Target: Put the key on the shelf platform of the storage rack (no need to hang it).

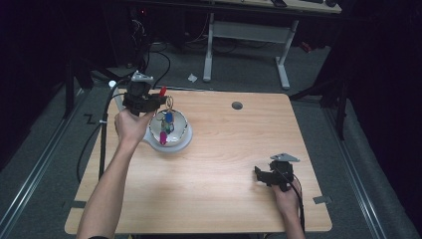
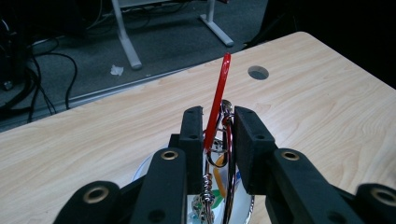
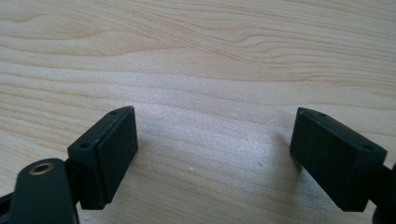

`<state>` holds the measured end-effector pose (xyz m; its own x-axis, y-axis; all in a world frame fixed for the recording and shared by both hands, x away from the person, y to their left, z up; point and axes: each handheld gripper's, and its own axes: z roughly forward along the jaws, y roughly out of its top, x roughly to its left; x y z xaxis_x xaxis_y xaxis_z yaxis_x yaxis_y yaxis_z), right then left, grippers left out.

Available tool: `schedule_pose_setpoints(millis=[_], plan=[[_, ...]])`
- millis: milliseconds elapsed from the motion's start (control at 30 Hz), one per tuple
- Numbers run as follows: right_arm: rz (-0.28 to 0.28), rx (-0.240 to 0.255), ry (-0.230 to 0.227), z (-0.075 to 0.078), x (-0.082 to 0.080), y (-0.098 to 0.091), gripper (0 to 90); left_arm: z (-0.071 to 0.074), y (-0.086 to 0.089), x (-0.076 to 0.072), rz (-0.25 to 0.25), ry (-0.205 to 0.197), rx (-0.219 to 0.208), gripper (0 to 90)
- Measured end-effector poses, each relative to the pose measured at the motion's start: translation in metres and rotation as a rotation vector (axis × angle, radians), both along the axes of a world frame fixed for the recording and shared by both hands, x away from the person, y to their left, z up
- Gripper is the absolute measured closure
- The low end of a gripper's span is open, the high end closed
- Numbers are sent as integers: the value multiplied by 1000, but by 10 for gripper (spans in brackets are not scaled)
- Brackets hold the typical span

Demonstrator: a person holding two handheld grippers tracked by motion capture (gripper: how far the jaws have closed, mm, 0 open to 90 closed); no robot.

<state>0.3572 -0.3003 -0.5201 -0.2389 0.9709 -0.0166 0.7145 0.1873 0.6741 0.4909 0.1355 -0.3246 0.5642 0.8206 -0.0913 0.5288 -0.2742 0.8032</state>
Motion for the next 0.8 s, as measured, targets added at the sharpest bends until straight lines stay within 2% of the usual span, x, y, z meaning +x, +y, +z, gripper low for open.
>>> schedule_pose_setpoints(millis=[167, 333, 567, 800], plan=[[0, 0, 0, 0, 0, 0, 152, -4, -1, 5, 10, 1, 2, 744], [0, 0, 0, 0, 0, 0, 152, -3, 0, 8, 19, -3, -15, 744], [0, 0, 0, 0, 0, 0, 152, -2, -3, 10, 15, -10, -5, 744], [0, 0, 0, 0, 0, 0, 152, -8, -6, 14, 19, 1, 6, 744]])
